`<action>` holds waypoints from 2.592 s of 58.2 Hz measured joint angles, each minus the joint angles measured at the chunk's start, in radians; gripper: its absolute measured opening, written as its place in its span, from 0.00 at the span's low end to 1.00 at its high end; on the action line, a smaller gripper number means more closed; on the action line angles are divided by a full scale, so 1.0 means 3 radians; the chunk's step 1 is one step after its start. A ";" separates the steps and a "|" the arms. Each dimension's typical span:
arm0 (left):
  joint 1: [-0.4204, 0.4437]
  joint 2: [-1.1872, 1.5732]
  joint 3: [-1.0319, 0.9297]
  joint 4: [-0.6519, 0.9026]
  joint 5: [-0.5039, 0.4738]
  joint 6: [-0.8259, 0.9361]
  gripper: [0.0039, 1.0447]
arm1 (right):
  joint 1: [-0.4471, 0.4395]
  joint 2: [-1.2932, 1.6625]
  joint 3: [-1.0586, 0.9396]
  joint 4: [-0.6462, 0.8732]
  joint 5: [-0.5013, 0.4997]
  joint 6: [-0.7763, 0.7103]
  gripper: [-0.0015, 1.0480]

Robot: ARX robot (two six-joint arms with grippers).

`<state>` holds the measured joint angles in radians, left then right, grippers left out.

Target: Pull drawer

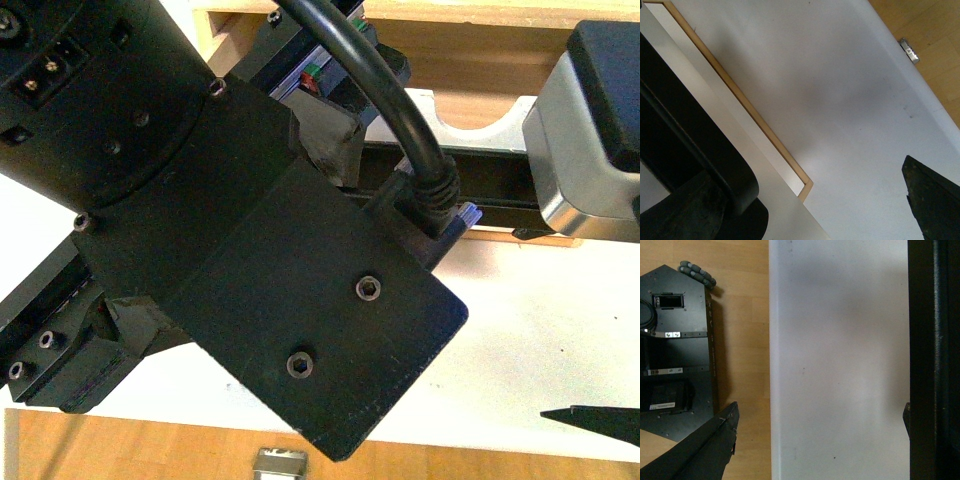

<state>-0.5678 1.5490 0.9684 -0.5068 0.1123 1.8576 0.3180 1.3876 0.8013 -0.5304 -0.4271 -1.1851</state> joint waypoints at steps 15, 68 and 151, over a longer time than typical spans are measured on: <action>-0.0009 -0.0004 -0.0056 0.0256 0.0060 -0.0005 0.94 | -0.0003 0.0009 -0.0043 0.0160 0.0041 0.0046 0.91; 0.0008 -0.0061 0.0048 0.0352 0.0234 -0.0159 0.94 | -0.0057 -0.0125 0.0136 0.0379 0.0130 -0.0125 0.91; 0.2260 -0.3030 -0.2438 0.2926 0.0313 -0.4925 0.94 | -0.0743 -0.3957 -0.1991 0.1474 0.1029 0.2677 0.91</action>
<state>0.1101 0.6399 0.2371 0.3710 0.2062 0.3801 0.0952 0.2005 0.2039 -0.0883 -0.1184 -0.3820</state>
